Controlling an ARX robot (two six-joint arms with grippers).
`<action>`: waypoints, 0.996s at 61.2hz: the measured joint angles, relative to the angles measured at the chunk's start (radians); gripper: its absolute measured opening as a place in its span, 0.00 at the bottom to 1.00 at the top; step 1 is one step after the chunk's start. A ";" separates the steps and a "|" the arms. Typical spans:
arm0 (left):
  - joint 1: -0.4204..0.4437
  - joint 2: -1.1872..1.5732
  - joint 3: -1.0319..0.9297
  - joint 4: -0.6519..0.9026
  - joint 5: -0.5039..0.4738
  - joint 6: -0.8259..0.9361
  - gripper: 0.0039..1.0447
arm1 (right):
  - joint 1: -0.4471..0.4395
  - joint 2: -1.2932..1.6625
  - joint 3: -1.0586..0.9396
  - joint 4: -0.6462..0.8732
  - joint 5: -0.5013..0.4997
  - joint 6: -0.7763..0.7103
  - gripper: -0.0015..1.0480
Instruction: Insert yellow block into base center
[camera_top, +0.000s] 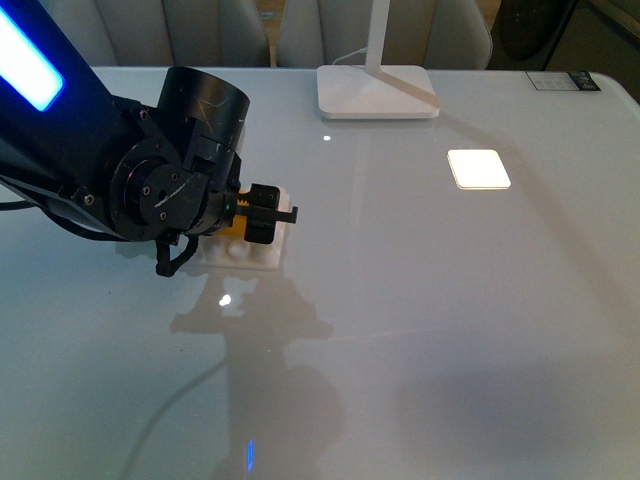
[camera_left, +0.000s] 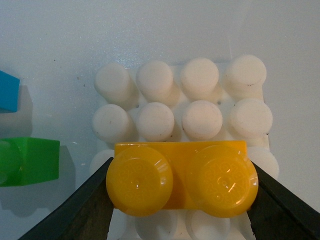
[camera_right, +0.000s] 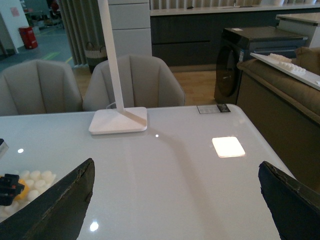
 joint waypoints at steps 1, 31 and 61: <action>0.000 0.000 -0.001 0.002 0.000 0.003 0.61 | 0.000 0.000 0.000 0.000 0.000 0.000 0.92; -0.003 0.006 -0.042 0.018 -0.007 0.057 0.61 | 0.000 0.000 0.000 0.000 0.000 0.000 0.92; -0.008 0.026 0.027 -0.105 0.000 0.026 0.61 | 0.000 0.000 0.000 0.000 0.000 0.000 0.92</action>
